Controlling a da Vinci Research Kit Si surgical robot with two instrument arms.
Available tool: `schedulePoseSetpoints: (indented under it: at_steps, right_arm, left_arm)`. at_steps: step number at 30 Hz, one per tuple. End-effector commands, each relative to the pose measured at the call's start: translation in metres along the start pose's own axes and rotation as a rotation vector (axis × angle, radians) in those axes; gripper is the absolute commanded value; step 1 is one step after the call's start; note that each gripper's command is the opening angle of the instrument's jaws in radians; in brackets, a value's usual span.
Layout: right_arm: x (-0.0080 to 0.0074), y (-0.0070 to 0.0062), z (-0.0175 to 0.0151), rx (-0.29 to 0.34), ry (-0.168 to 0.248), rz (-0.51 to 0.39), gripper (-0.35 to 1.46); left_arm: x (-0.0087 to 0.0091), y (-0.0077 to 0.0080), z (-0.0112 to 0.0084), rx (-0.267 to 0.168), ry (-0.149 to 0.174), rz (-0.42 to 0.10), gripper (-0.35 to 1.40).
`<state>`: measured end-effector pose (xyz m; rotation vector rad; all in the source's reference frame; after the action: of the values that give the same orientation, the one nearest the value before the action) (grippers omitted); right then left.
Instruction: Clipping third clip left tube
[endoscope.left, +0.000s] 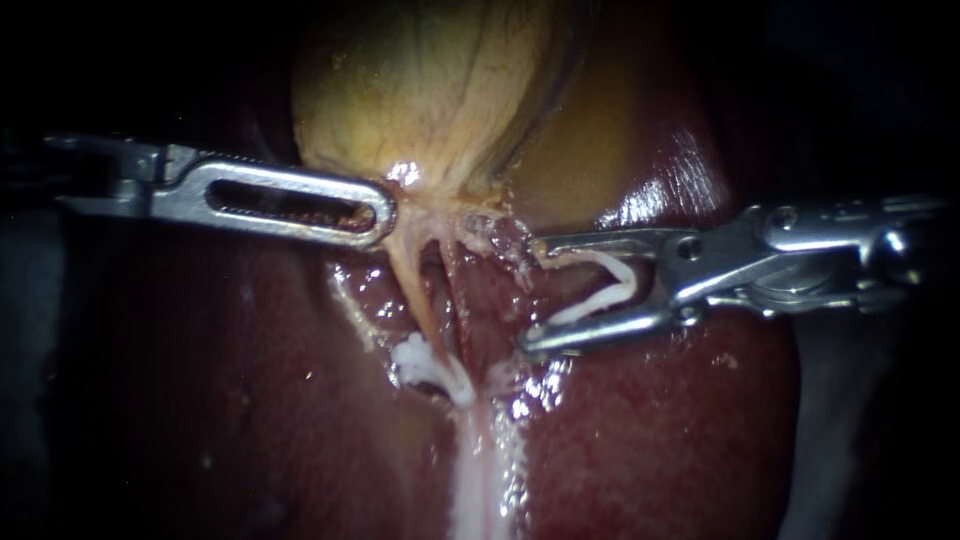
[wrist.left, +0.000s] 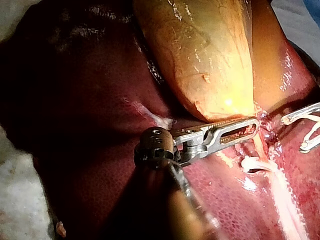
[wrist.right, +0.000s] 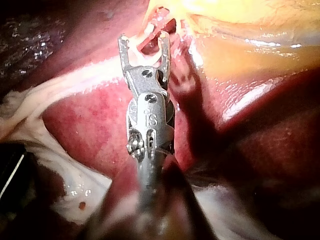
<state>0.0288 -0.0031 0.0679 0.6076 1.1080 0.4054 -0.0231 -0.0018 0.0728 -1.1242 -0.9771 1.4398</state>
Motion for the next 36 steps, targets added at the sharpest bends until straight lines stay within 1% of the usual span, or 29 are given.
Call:
schedulePoseSetpoints:
  at_steps: [1, 5, 14, 18, 24, 28, 33, 36]
  right_arm:
    - [-0.0001, 0.0000, 0.0006, 0.002, 0.000, -0.001, 0.50]
    - [-0.0004, 0.0002, 0.0026, 0.007, -0.002, -0.010, 0.50]
    - [-0.0016, 0.0013, 0.0065, 0.016, 0.001, 0.006, 0.50]
    - [-0.0021, 0.0016, 0.0080, 0.024, -0.003, 0.020, 0.50]
    - [-0.0022, 0.0016, 0.0100, 0.038, -0.004, 0.033, 0.50]
    - [-0.0023, 0.0019, 0.0110, 0.042, -0.006, 0.068, 0.49]
    - [-0.0021, 0.0024, 0.0116, 0.063, 0.023, 0.116, 0.49]
    - [-0.0018, 0.0027, 0.0118, 0.080, 0.055, 0.151, 0.48]
  left_arm:
    - [0.0000, 0.0000, 0.0000, 0.000, 0.000, 0.000, -0.35]
    - [0.0000, 0.0000, 0.0000, 0.000, 0.000, 0.000, -0.35]
    - [0.0000, 0.0000, 0.0001, 0.000, 0.000, 0.000, -0.35]
    - [-0.0001, 0.0001, 0.0001, 0.001, 0.001, 0.000, -0.35]
    - [0.0000, 0.0002, 0.0003, 0.001, 0.002, 0.005, -0.35]
    - [0.0000, 0.0002, 0.0004, 0.001, 0.002, 0.005, -0.35]
    - [-0.0001, 0.0002, 0.0005, 0.002, 0.002, 0.005, -0.35]
    - [-0.0001, 0.0002, 0.0005, 0.002, 0.003, 0.006, -0.35]
